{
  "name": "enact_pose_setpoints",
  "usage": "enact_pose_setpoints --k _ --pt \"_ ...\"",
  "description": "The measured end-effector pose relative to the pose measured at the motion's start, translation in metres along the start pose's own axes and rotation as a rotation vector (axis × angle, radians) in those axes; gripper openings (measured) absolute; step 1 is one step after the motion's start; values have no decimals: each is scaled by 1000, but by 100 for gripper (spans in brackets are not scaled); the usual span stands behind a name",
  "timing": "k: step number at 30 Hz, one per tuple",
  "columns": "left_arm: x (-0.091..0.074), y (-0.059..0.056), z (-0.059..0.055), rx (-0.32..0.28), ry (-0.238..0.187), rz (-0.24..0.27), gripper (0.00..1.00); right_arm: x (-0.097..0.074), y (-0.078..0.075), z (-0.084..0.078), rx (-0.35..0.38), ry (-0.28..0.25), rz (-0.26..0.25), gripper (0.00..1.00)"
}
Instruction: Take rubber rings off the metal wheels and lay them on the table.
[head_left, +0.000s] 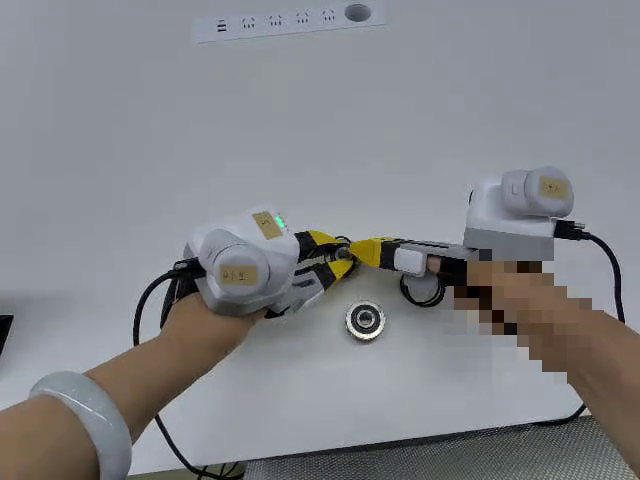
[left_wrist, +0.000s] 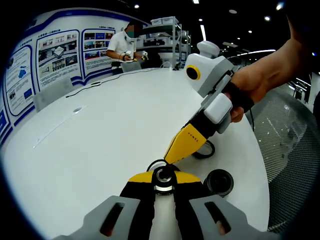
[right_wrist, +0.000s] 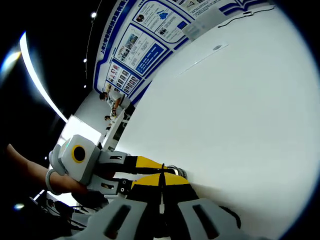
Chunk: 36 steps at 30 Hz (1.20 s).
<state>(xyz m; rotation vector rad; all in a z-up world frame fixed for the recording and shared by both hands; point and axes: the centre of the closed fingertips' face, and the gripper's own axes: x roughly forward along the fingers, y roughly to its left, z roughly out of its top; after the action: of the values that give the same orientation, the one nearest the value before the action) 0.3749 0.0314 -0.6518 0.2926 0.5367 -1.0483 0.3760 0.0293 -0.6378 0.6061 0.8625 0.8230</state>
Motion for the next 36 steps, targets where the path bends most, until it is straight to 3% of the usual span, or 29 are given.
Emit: enact_pose_setpoints --k 12,24,36 --pt "-3 -1 3 20 -13 0 13 -1 -6 -3 -2 5 -27 2" --pt "-8 -3 7 48 -35 10 29 -2 -5 -4 0 5 -29 2" --pt "-14 1 -4 33 -11 29 39 -7 8 -4 -1 -8 0 2"
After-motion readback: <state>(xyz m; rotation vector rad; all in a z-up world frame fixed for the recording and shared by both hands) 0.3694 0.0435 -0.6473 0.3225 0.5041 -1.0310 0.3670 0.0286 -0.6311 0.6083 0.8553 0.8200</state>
